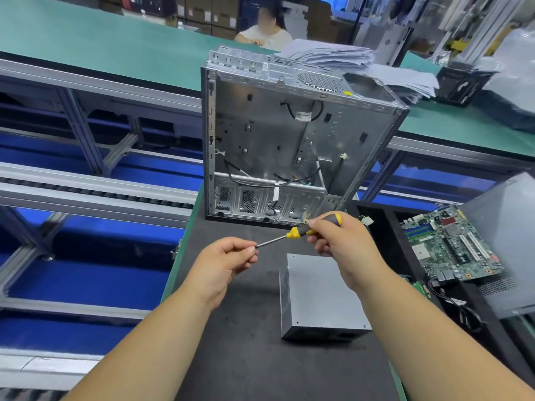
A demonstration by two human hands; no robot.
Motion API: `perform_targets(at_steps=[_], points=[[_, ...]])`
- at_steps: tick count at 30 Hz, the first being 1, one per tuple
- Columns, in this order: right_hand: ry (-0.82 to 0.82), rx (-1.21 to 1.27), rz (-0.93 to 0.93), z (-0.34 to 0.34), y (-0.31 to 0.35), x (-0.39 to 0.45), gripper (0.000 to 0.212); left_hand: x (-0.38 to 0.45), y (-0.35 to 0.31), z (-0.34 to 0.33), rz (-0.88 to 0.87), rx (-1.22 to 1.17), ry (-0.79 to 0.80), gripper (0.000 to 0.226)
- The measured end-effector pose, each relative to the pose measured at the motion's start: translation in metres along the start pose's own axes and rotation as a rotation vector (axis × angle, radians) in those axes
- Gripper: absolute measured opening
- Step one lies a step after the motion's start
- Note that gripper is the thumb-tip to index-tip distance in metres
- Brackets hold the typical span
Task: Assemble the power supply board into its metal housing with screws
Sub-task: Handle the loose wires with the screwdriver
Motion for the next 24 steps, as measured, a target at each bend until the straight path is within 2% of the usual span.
perform_targets(at_steps=[2, 7, 10, 14, 19, 21, 24], points=[[0.004, -0.002, 0.006, 0.002, 0.001, 0.001, 0.006, 0.002, 0.003, -0.003, 0.014, -0.025, -0.014, 0.019], [0.037, -0.069, 0.040, 0.006, 0.004, 0.003, 0.013, 0.003, 0.015, -0.008, 0.095, -0.133, -0.038, 0.012], [0.046, -0.052, 0.051, 0.008, 0.001, 0.007, 0.005, 0.002, 0.010, -0.012, 0.041, -0.060, -0.013, 0.013], [0.003, 0.017, 0.085, 0.020, -0.007, 0.012, 0.023, 0.000, 0.009, -0.027, -0.030, 0.046, 0.038, 0.022], [-0.042, -0.016, 0.208, 0.044, -0.001, 0.027, 0.015, 0.005, 0.017, -0.061, -0.085, 0.163, 0.071, 0.017], [-0.045, -0.109, 0.249, 0.054, 0.003, 0.034, 0.013, 0.013, 0.022, -0.066, -0.114, 0.271, 0.005, 0.020], [-0.019, -0.321, 0.332, 0.058, 0.007, 0.043, 0.013, 0.023, 0.031, -0.065, -0.098, 0.715, -0.110, 0.014]])
Point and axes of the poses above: each hand's wrist, its own x-axis towards the middle knuckle, its own z-axis out of the back of the hand, y = z × x, the point moved 8 cm from there along x, towards the middle knuckle, and after that the axes turned 9 degrees about -x, right-handed, at the moved point
